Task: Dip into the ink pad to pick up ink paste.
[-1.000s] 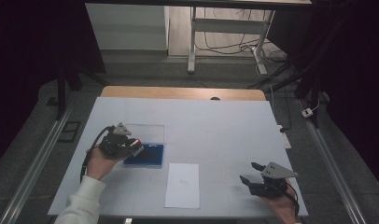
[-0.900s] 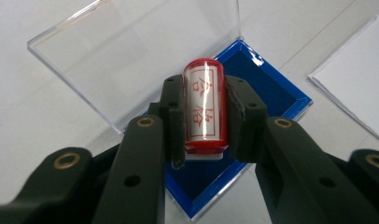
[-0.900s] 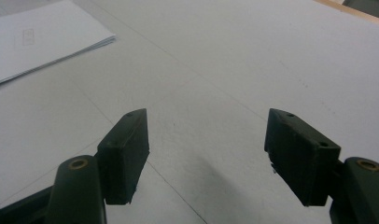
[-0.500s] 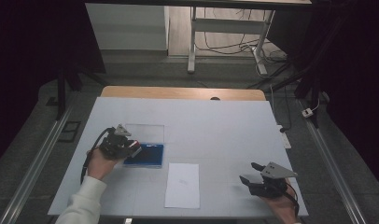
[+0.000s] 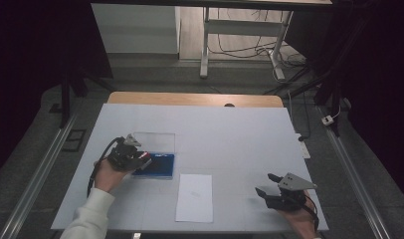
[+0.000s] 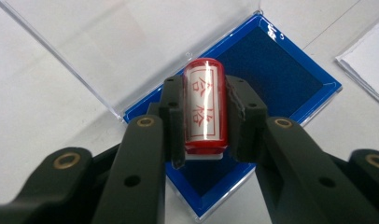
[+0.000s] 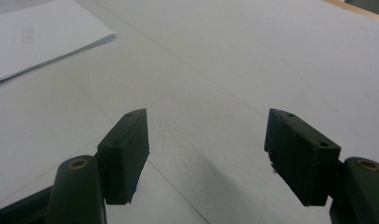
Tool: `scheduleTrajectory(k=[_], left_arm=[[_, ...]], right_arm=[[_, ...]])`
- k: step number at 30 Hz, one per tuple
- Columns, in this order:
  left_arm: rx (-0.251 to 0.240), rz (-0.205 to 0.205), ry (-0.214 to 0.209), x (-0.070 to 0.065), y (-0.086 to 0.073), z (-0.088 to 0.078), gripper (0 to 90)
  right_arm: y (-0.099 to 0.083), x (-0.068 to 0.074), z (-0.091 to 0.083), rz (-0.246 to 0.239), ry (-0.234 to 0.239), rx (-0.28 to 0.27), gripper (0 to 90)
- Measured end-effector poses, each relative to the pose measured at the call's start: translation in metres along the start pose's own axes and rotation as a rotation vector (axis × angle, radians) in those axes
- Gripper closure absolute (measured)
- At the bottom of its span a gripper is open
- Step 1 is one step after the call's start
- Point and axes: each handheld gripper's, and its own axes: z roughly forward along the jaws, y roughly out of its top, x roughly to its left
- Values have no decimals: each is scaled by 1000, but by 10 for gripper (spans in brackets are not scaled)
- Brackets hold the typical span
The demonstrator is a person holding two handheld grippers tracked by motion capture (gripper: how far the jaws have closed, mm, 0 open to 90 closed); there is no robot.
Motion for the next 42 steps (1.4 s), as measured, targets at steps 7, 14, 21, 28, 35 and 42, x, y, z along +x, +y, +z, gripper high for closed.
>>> scheduleTrajectory(k=[7, 14, 21, 28, 35, 42], left_arm=[[-1, -2, -1, 0, -1, 1, 705], [13, 16, 25, -4, 1, 1, 706], [28, 20, 33, -5, 3, 2, 707], [48, 36, 47, -8, 4, 4, 708], [56, 33, 47, -8, 4, 6, 711], [55, 32, 54, -9, 4, 7, 712]], right_arm=[[0, 0, 0, -1, 0, -1, 301], [0, 0, 0, -3, 2, 5, 301], [1, 2, 1, -4, 2, 3, 301], [2, 2, 2, -12, 5, 10, 301], [2, 4, 3, -10, 5, 3, 301], [4, 6, 3, -19, 8, 7, 301]])
